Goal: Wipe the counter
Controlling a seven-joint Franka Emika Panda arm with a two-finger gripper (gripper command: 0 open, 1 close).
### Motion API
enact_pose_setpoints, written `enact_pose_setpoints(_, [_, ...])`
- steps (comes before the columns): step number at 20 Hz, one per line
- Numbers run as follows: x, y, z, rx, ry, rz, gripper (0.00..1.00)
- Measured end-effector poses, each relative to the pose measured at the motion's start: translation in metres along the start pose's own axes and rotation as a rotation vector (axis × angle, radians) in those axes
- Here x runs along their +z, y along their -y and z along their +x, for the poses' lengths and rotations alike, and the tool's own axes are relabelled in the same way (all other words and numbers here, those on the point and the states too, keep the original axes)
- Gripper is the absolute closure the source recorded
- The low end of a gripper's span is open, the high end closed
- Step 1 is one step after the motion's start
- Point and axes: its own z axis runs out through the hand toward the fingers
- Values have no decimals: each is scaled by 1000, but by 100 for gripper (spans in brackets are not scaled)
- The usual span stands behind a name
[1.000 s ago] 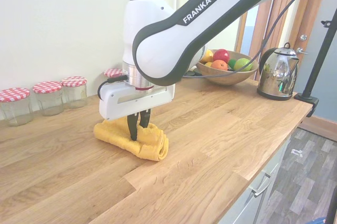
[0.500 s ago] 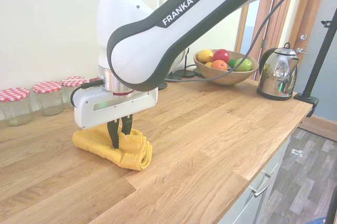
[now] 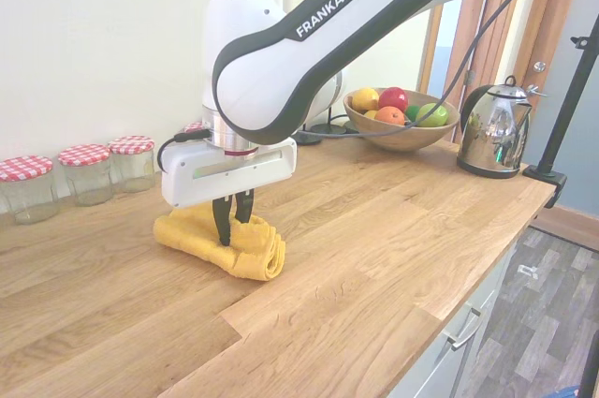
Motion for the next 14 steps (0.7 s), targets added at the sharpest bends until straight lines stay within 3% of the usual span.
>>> enact_pose_setpoints(14, [-3, -119, 163, 65, 28, 4, 100])
